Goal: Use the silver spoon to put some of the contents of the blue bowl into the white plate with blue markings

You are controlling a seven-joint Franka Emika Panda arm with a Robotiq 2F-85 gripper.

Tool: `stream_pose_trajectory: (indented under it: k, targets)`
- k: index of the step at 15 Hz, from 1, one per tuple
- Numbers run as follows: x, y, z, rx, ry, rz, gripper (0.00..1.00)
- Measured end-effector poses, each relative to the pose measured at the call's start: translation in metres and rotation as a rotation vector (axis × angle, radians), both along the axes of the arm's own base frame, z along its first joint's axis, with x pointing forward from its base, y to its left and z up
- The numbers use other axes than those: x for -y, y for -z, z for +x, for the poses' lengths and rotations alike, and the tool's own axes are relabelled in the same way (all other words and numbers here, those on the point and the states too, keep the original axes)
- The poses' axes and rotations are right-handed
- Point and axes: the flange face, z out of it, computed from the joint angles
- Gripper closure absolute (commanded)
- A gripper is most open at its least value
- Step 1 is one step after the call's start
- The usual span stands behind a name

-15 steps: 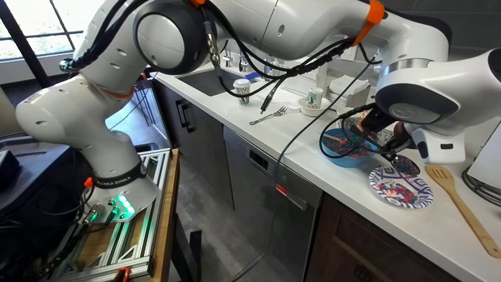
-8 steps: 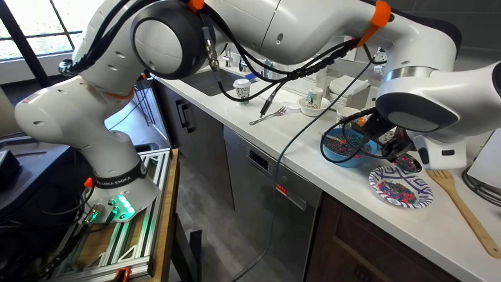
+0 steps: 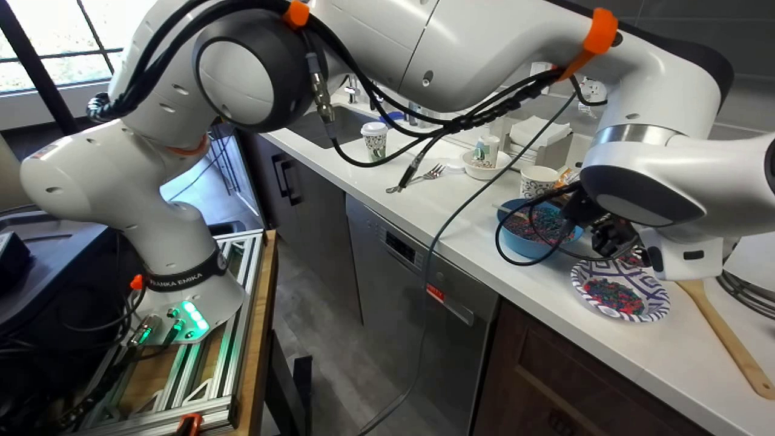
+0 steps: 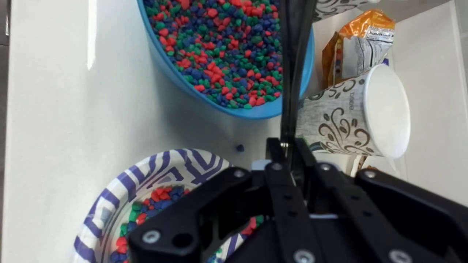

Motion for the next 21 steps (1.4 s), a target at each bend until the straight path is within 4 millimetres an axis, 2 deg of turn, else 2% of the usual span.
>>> stream_pose_trajectory:
  k: [4,5,11,17,21]
  targets:
    - [0.0,0.005,-0.002,0.002,0.001,0.02,0.89]
    - [-0.001,0.005,-0.002,0.002,0.0,0.021,0.97]
    - [-0.002,0.006,-0.002,0.023,-0.023,0.018,0.97]
    - [0.015,0.016,-0.014,0.105,-0.043,0.069,0.97]
    - [0.021,0.016,-0.024,0.184,-0.086,0.165,0.97]
